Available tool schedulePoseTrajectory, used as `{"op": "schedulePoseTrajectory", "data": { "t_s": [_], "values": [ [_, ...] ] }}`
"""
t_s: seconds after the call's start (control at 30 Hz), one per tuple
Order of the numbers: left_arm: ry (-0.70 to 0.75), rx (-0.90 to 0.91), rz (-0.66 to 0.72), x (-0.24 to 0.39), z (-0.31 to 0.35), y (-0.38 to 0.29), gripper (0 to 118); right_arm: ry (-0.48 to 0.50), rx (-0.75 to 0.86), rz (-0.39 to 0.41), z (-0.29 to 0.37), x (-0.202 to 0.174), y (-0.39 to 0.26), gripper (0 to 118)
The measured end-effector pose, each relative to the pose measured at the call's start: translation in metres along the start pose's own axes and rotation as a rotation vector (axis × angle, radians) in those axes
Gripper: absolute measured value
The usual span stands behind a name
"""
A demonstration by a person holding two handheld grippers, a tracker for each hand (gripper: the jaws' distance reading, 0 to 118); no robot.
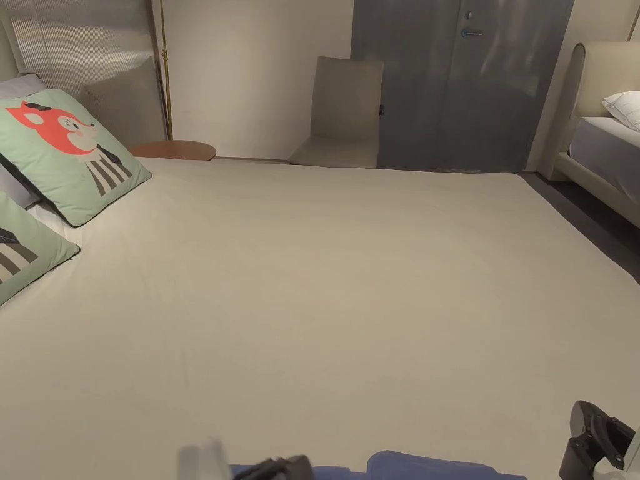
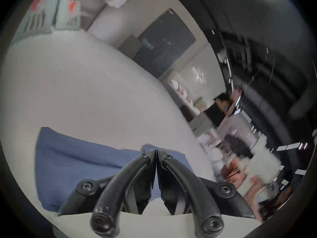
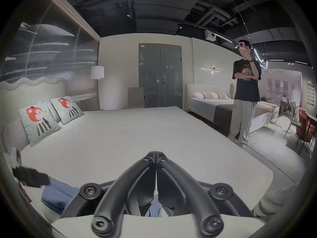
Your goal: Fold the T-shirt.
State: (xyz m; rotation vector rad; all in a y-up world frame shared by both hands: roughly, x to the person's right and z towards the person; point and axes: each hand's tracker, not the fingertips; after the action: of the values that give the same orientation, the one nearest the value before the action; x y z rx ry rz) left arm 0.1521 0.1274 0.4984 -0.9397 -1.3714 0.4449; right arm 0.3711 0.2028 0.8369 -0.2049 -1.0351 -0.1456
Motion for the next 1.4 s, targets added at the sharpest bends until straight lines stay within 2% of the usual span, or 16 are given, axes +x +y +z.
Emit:
{"op": "schedulePoseTrajectory", "data": {
  "t_s": [0.1, 0.13, 0.17, 0.2, 0.23, 0.27, 0.3, 0.5, 0.63, 0.67, 0.77, 0.8, 0.83, 0.97, 1.23, 1.4],
  "values": [
    [0.015, 0.006, 0.088, -0.044, 0.038, 0.026, 4, 0.008, -0.006, -0.004, -0.001, -0.004, -0.001, 0],
    [0.032, -0.01, 0.103, -0.057, 0.047, 0.032, 14, 0.012, -0.008, -0.006, -0.002, -0.005, -0.001, 0],
    [0.044, -0.031, 0.127, -0.072, 0.055, 0.037, 32, 0.014, -0.01, -0.006, -0.002, -0.007, -0.002, 0],
    [0.076, -0.057, 0.157, -0.086, 0.061, 0.041, 64, 0.016, -0.013, -0.004, -0.003, -0.009, -0.002, 0],
    [0.102, -0.067, 0.188, -0.096, 0.064, 0.043, 88, 0.02, -0.015, -0.002, -0.003, -0.011, -0.002, 0],
    [0.112, -0.083, 0.215, -0.107, 0.067, 0.044, 106, 0.024, -0.015, 0.001, -0.002, -0.013, -0.002, 0],
    [0.112, -0.102, 0.249, -0.116, 0.067, 0.044, 110, 0.026, -0.016, 0.004, -0.002, -0.015, -0.002, 0],
    [-0.045, -0.194, 0.475, -0.152, 0.045, 0.029, 110, 0.032, -0.018, 0.009, -0.002, -0.019, 0.002, 0],
    [-0.06, -0.184, 0.423, -0.142, 0.024, 0.024, 105, 0.03, -0.013, 0.019, 0.0, -0.02, 0.004, 0],
    [-0.04, -0.196, 0.436, -0.142, 0.018, 0.024, 94, 0.028, -0.011, 0.021, 0.001, -0.02, 0.005, 0],
    [0.149, -0.255, 0.384, -0.147, 0.004, 0.017, 10, 0.025, -0.005, 0.018, 0.002, -0.019, 0.006, 0],
    [0.157, -0.258, 0.388, -0.149, 0.003, 0.014, 10, 0.022, -0.006, 0.017, 0.003, -0.019, 0.006, 0],
    [0.065, -0.22, 0.427, -0.15, 0.01, 0.016, 10, 0.02, -0.005, 0.017, 0.003, -0.019, 0.006, 0],
    [0.068, -0.173, 0.438, -0.151, 0.043, 0.029, 7, 0.016, -0.006, 0.02, 0.004, -0.018, 0.008, 0],
    [0.275, -0.03, 0.456, -0.153, 0.142, 0.058, 6, 0.033, -0.004, 0.004, 0.002, -0.022, 0.008, 0],
    [0.115, -0.03, 0.342, -0.091, 0.132, 0.071, 6, 0.06, -0.009, 0.005, 0.0, -0.028, 0.006, 0]
  ]
}}
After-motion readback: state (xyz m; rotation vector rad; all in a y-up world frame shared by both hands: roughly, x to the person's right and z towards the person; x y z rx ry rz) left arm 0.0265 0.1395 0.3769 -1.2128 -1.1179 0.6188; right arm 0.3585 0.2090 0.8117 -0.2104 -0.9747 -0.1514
